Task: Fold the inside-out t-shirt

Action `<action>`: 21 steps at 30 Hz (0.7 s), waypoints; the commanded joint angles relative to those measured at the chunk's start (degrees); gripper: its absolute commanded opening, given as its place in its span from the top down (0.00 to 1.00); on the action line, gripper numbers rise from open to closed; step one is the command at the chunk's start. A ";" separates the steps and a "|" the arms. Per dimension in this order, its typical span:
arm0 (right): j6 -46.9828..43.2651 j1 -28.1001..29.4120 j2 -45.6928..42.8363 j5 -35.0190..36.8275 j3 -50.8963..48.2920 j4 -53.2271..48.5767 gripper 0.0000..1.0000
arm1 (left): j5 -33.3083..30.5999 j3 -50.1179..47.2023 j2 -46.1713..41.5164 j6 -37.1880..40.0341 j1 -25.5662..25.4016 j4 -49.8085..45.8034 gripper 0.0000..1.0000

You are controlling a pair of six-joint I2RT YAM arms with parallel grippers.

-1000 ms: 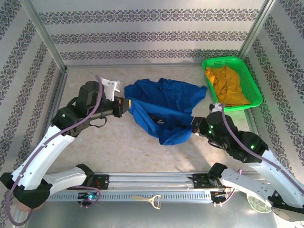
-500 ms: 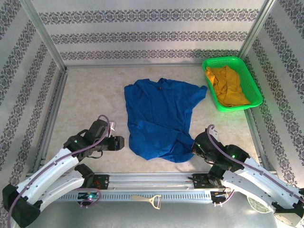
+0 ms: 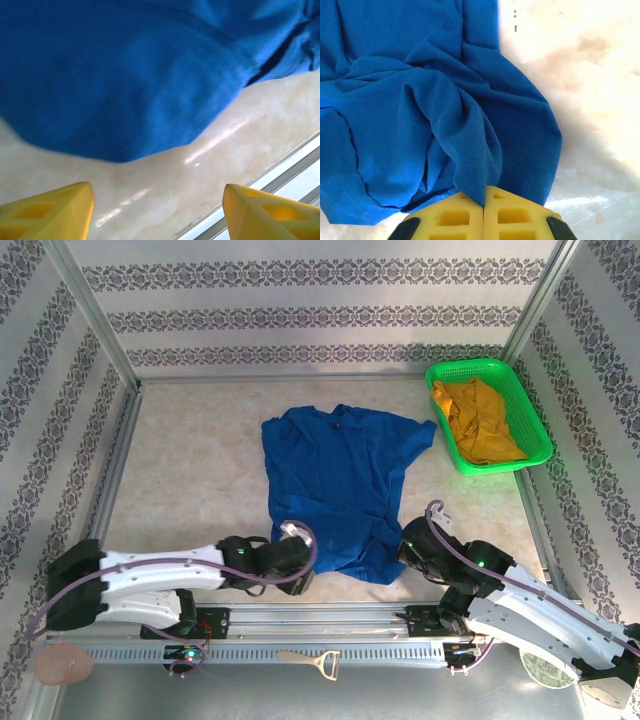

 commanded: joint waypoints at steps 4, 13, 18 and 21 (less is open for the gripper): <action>1.46 0.85 0.03 0.85 -0.55 0.18 1.00 | -8.30 9.77 11.92 10.96 -3.48 6.23 0.27; 2.43 1.07 -1.27 1.16 -1.32 -0.05 1.00 | -7.12 14.93 23.55 15.86 -3.48 9.85 0.25; 2.60 1.23 -2.47 1.25 -1.40 -1.39 1.00 | -13.43 15.20 25.97 13.82 -2.52 8.89 0.35; 2.52 1.29 -3.26 1.12 -1.47 -2.56 1.00 | -14.57 14.41 25.80 12.92 -0.44 8.59 0.62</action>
